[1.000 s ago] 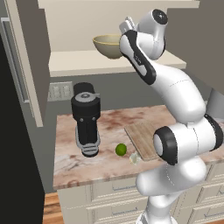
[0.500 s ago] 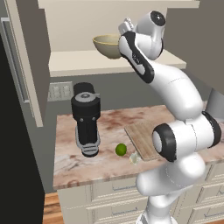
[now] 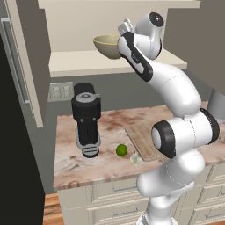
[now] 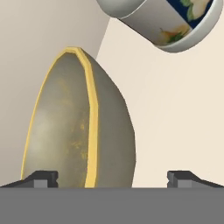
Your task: Open the cabinet. Place the bowl and condiment on the counter. Then place the lime and garlic on the cutting board.
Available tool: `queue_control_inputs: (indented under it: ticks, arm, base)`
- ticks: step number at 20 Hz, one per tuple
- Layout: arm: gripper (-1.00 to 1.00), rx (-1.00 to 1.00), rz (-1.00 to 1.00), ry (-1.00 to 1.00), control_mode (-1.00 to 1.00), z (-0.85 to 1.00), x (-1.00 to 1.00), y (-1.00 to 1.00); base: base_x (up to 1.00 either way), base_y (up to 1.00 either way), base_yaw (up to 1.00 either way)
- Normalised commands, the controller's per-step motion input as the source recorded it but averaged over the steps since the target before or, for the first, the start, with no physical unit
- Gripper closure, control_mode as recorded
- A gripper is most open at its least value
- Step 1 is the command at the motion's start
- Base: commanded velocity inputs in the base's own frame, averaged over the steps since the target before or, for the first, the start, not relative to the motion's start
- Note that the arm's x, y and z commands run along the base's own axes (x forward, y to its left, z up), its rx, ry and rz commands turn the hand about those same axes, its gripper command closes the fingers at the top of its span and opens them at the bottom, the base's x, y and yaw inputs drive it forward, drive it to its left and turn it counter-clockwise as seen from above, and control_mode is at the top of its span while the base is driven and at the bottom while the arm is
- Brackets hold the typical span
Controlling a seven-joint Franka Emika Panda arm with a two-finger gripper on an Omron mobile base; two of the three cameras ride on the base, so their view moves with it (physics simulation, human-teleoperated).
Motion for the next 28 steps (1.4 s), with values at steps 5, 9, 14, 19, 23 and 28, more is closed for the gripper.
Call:
queue_control_inputs:
  ticks: [5,9,14,19,23,28]
  arm:
    - [-1.00,0.00,0.00,0.00,-1.00,-0.05,0.12,0.00]
    - [1.00,0.00,0.00,0.01,-1.00,-0.04,0.10,0.00]
    - [1.00,0.00,0.00,0.02,-1.00,0.00,0.04,0.00]
    - [1.00,0.00,0.00,0.00,-1.00,0.00,-0.06,0.00]
    - [1.00,0.00,0.00,0.00,-1.00,0.00,-0.24,0.00]
    - [1.00,0.00,0.00,-0.05,-1.00,0.00,-0.47,0.00]
  base:
    - [0.00,0.00,0.00]
    - [0.00,0.00,0.00]
    - [0.00,0.00,0.00]
    - [0.00,0.00,0.00]
    - [0.00,0.00,0.00]
    - [0.00,0.00,0.00]
